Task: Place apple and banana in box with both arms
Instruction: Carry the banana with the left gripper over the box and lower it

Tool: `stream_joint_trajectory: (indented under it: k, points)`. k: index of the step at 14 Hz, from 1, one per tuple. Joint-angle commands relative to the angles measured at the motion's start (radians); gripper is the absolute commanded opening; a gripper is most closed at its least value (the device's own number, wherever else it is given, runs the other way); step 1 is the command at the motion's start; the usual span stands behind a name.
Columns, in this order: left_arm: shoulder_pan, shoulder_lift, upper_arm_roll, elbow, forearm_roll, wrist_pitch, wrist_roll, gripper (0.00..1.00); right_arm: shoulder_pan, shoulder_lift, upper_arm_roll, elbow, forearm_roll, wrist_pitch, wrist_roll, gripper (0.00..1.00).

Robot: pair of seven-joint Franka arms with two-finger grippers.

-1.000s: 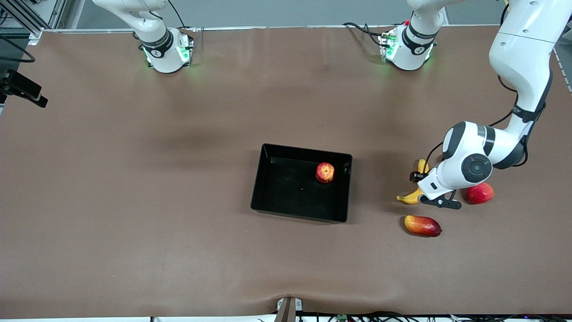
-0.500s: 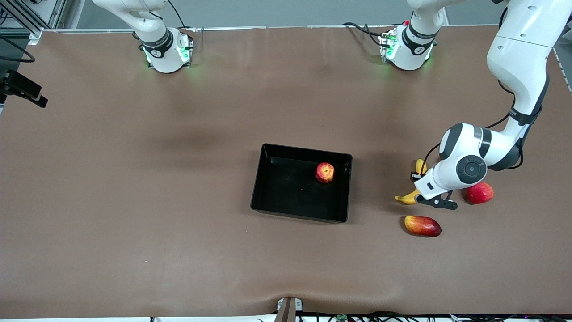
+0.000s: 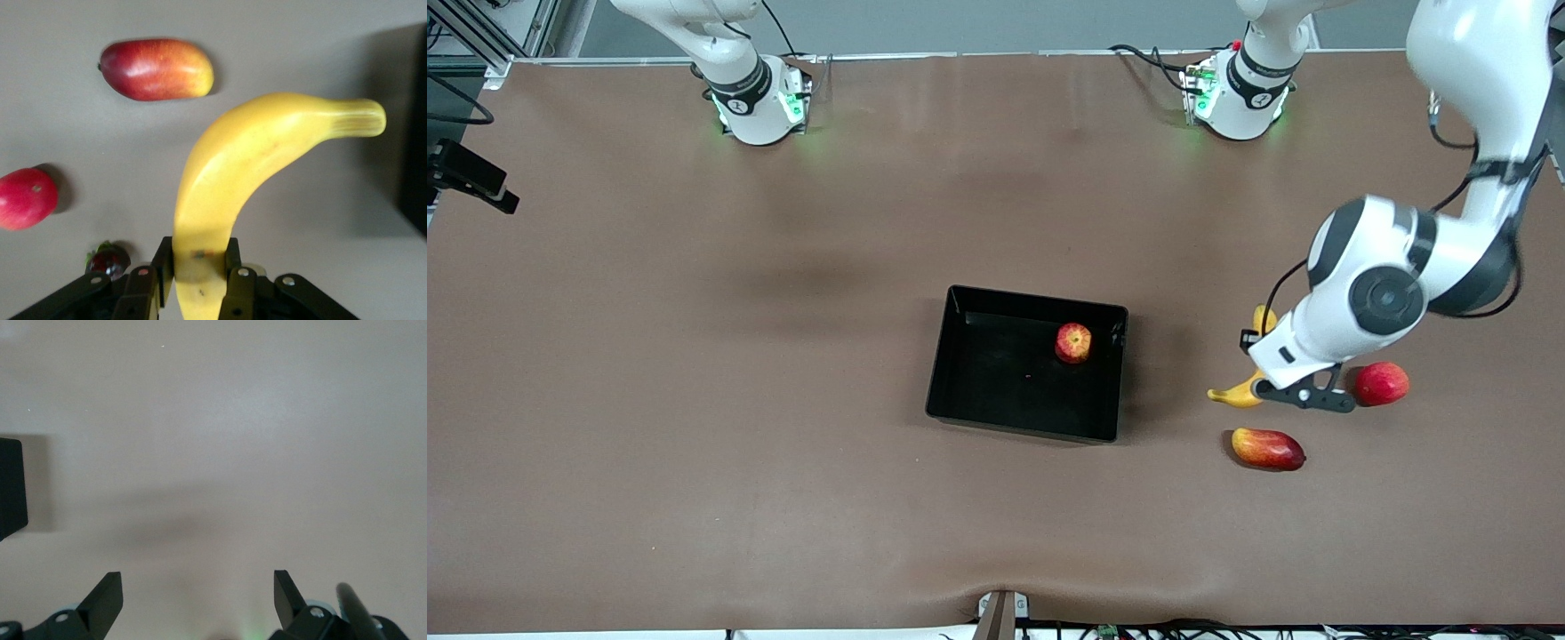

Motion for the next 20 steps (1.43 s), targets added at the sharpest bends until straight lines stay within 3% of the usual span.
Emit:
stream_joint_trajectory:
  k: [1,8,12,16,20]
  points:
    - [-0.043,0.022,-0.048,0.11,-0.047,-0.083,-0.116,0.0,-0.015,-0.001,0.007,0.008,-0.007,-0.004,-0.008,1.0]
    - [-0.348,0.175,-0.034,0.309,-0.04,-0.08,-0.486,0.0,-0.018,0.001,0.006,0.008,-0.007,-0.005,-0.008,1.0]
    - [-0.502,0.246,0.053,0.389,-0.04,-0.011,-0.563,0.0,-0.018,0.001,0.006,0.008,-0.006,-0.005,-0.008,1.0]
    - [-0.697,0.284,0.226,0.414,-0.047,0.017,-0.565,0.0,-0.031,0.001,0.006,0.007,0.008,-0.005,-0.008,1.0]
    - [-0.737,0.348,0.236,0.414,-0.06,0.069,-0.568,0.0,-0.038,0.001,0.006,0.007,0.017,-0.005,-0.008,1.0]
